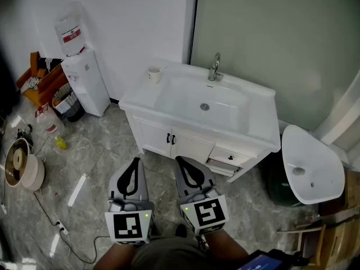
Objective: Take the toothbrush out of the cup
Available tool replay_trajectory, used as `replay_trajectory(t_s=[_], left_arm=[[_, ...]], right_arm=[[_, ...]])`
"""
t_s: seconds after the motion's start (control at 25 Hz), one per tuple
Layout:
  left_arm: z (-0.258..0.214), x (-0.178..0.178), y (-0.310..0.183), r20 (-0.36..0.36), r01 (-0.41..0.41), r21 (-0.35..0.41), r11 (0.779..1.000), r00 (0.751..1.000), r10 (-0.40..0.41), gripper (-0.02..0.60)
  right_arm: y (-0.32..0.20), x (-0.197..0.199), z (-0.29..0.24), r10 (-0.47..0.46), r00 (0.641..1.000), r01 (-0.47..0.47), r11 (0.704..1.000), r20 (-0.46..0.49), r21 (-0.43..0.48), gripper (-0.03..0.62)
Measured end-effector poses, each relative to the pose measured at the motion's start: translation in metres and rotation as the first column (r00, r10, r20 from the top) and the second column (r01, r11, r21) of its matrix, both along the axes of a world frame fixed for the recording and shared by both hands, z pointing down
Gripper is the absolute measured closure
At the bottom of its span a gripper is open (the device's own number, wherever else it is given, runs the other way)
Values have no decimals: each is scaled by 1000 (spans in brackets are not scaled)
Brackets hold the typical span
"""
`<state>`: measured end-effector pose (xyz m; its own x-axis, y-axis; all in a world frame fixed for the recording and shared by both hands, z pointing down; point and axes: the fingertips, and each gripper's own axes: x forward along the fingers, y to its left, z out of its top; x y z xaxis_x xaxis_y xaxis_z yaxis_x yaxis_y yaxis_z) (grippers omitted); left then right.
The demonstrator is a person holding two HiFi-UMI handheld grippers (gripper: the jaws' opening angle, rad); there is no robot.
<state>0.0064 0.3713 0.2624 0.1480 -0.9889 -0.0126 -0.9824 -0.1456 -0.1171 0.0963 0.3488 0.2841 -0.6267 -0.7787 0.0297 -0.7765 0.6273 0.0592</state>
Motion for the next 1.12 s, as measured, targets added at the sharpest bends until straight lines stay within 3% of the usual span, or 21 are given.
replay_trajectory(t_s=[0.4,0.68,1.12], left_arm=[[9,14,0,23,31,12,999,999,-31,571],[31,-1,0,25,74,-72,995,997,-72,571],[49,-57,-97,-4,56,-91,994,998,-56,571]], right_arm=[[-12,26,15,-5,999,7,999,49,-41,579],[-27,28,35,27,999,-24,997,31,-68,579],[-121,-15,50,65,998,-65,993,2,-94,579]])
